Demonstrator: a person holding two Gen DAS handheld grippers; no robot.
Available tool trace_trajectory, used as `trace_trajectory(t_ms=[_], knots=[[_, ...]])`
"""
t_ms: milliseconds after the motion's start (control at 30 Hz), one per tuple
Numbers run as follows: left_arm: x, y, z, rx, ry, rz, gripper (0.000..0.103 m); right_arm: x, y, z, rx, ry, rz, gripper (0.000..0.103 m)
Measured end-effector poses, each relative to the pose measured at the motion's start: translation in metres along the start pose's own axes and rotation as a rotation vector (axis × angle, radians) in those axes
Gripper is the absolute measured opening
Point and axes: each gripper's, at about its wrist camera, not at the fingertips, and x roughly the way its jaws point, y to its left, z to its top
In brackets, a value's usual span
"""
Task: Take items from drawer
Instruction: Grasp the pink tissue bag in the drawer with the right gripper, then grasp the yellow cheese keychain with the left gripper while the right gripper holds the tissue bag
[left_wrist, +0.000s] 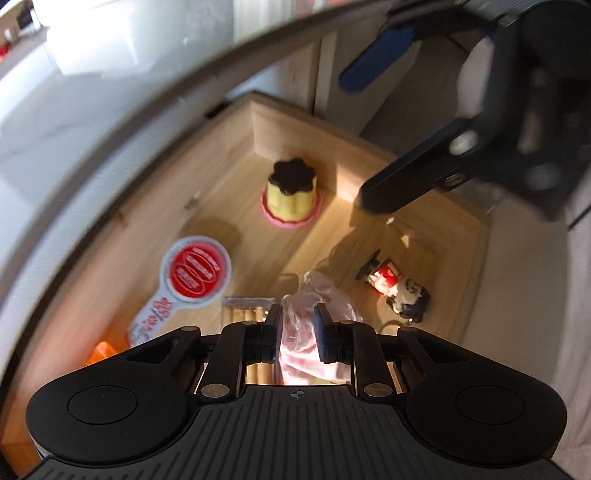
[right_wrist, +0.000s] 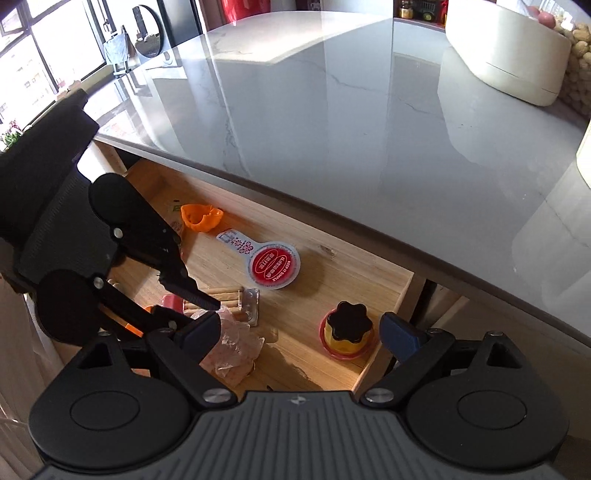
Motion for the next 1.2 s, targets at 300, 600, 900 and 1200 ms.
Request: trace_trajectory(t_ms=[300, 600, 900, 1200], knots=[[-0.027, 0.015, -0.018, -0.073, 0.011, 0.027, 0.021, 0.022, 0.028, 0.007, -0.108, 0.118, 0.105, 0.094], [-0.069, 0.047, -0.06, -0.155, 0.013, 0.088, 0.02, 0.121, 0.059, 0.027, -0.185, 0.422, 0.215, 0.082], [-0.052, 0.03, -0.046, -0.009, 0.038, -0.043, 0.02, 0.057, 0.043, 0.027, -0.158, 0.281, 0.145, 0.015], [-0.01, -0.01, -0.013, 0.176, 0.208, -0.006, 0.022, 0.016, -0.012, 0.005, -0.002, 0.158, 0.049, 0.015]])
